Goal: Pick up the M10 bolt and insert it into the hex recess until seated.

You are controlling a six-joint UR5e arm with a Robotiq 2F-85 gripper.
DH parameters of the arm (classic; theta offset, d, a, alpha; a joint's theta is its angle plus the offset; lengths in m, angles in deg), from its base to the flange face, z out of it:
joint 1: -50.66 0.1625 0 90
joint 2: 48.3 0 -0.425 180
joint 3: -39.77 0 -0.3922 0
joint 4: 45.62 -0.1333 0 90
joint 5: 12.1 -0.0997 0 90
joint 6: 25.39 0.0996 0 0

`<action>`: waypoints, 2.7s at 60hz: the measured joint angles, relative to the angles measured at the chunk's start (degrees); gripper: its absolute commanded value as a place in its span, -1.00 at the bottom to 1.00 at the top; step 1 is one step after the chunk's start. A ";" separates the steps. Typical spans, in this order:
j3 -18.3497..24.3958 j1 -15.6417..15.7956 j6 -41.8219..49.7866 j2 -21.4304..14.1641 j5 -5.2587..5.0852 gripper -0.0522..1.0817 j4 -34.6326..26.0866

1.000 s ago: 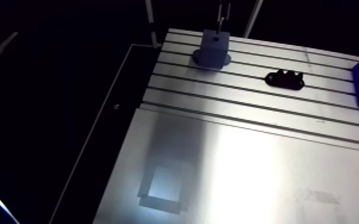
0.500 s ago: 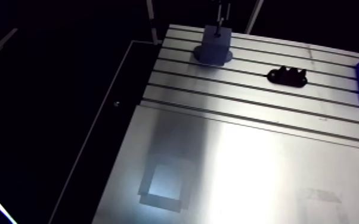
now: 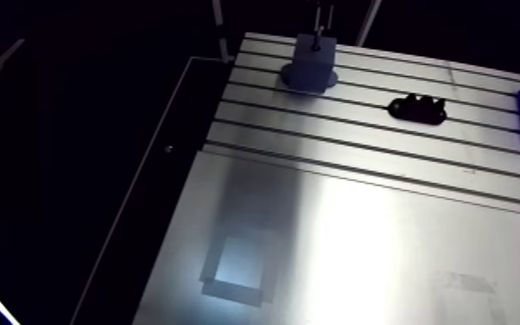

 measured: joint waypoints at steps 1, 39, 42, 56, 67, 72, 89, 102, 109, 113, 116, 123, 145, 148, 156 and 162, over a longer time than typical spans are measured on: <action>0.00 0.00 0.00 0.01 0.00 0.68 0.00; -0.03 0.00 0.00 0.60 0.06 0.68 0.08; -0.03 0.00 0.00 0.67 0.07 0.68 0.08; 0.03 0.00 0.00 0.92 0.08 0.68 0.09; 0.04 0.00 0.00 1.05 0.13 0.66 0.09; 0.04 0.00 0.00 1.10 0.18 0.57 0.09; -0.03 0.29 -0.06 1.03 0.37 -0.89 0.16; -0.07 0.68 -0.44 0.85 0.26 -0.89 0.22; -0.02 0.75 -0.47 0.68 0.19 -0.89 0.24; 0.05 0.75 -0.41 0.55 0.13 -0.89 0.23; 0.10 0.74 -0.36 0.42 0.03 -0.89 0.21; 0.18 0.73 -0.08 0.03 -0.23 -0.89 0.15; -0.57 0.47 8.54 -1.77 -0.47 -0.85 -0.09; -0.76 0.39 9.89 -2.08 -0.52 -0.83 -0.09; -1.31 0.15 12.42 -2.64 -0.92 -0.83 -0.11; -1.56 0.08 13.15 -2.80 -1.26 -0.79 -0.14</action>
